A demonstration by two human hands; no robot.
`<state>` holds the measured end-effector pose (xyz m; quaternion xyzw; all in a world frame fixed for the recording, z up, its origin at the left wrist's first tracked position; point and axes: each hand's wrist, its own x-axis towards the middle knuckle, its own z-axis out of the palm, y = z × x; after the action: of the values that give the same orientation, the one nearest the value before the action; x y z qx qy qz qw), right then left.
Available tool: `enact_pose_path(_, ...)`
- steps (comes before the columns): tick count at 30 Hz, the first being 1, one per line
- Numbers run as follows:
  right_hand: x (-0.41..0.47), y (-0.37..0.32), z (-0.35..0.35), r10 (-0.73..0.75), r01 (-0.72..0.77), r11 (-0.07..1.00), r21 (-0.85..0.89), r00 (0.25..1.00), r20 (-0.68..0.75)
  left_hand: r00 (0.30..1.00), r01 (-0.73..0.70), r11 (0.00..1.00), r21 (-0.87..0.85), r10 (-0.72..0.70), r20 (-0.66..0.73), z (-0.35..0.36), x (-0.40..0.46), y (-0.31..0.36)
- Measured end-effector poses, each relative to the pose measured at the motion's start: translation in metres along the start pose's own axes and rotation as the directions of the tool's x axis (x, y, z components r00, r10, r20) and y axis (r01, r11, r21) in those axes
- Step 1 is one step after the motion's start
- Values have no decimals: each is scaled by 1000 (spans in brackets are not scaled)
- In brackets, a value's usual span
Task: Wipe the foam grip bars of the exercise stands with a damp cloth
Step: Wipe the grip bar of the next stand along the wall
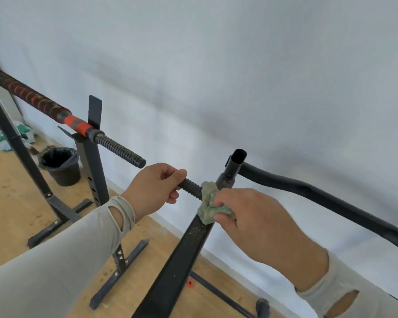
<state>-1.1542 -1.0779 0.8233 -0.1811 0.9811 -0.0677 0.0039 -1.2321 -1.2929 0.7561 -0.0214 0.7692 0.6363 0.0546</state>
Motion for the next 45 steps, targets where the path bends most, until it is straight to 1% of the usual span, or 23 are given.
enact_pose_path(2, 2, -2, -3, 25, -25, 998, -59, 1000, 7, 1000, -5, 999, -38, 5, -2, 1, 1, -2)
enact_pose_path(4, 10, -9, -1, 44, -46, 997, -59, 998, -39, 1000, -6, 997, -76, 5, -17, 2, 1, -4)
enact_pose_path(10, 49, -43, 19, 103, -87, 991, 98, 981, -166, 1000, 4, 980, -200, -8, -16, 6, -2, -6)
enact_pose_path(12, 52, -46, 18, 43, -35, 998, 49, 987, -154, 1000, 6, 978, -208, -10, -17, 6, -3, -6)
enact_pose_path(13, 50, -42, 15, 12, -10, 1000, 17, 992, -125, 1000, 8, 978, -206, -11, -16, 5, -2, -7)
enact_pose_path(15, 39, -27, 4, 23, -22, 1000, 18, 998, -53, 1000, 19, 978, -206, -23, -19, 5, -1, -7)
enact_pose_path(18, 20, 3, -13, 139, -139, 985, 104, 990, 13, 999, 22, 980, -200, -28, -26, 4, 1, -7)
enact_pose_path(20, 13, 18, -21, 193, -191, 971, 140, 981, 2, 999, 26, 981, -191, -30, -17, 3, 2, -6)
enact_pose_path(21, 12, 23, -25, 221, -212, 961, 175, 975, -31, 999, 31, 983, -183, -33, -7, 2, 2, -6)
enact_pose_path(23, 12, 29, -29, 305, -253, 922, 292, 941, -148, 999, 43, 989, -140, -40, 27, -1, 2, -5)
enact_pose_path(25, 12, 24, -26, 356, -248, 877, 412, 911, -209, 996, 60, 988, -146, -49, 74, -5, 1, -5)
enact_pose_path(26, 11, 20, -21, 338, -229, 871, 435, 921, -194, 994, 71, 979, -189, -53, 98, -6, 1, -5)
enact_pose_path(27, 9, 14, -15, 292, -207, 883, 421, 945, -147, 992, 80, 969, -233, -54, 116, -7, 0, -6)
enact_pose_path(28, 6, 8, -8, 231, -187, 914, 359, 969, -83, 991, 81, 962, -262, -50, 124, -8, 0, -6)
enact_pose_path(30, 3, 1, 0, 123, -125, 984, 125, 992, 27, 992, 67, 957, -281, -33, 124, -10, 1, -9)
enact_pose_path(31, 2, -1, 2, 105, -106, 994, 34, 994, 38, 992, 62, 954, -292, -26, 125, -10, 1, -10)
enact_pose_path(32, 3, -2, 2, 100, -100, 995, 3, 995, 13, 992, 61, 948, -313, -22, 126, -11, 0, -11)
enact_pose_path(35, 12, -8, 7, 73, -70, 997, 34, 991, -111, 992, 66, 921, -383, -19, 127, -10, -2, -14)
enact_pose_path(37, 29, -19, 15, 74, -73, 997, 12, 990, -121, 992, 74, 897, -436, -21, 126, -8, -3, -14)
enact_pose_path(39, 53, -32, 24, 79, -76, 997, 31, 987, -137, 992, 79, 871, -484, -19, 127, -7, -5, -15)
enact_pose_path(41, 70, -45, 29, 55, -48, 998, 46, 986, -159, 992, 72, 866, -495, -12, 125, -7, -7, -16)
enact_pose_path(43, 69, -48, 27, 7, -5, 1000, 20, 993, -118, 993, 64, 877, -476, -7, 121, -8, -8, -16)
enact_pose_path(45, 52, -36, 17, -27, 30, 998, 49, 998, -63, 993, 65, 884, -463, -13, 114, -9, -9, -17)
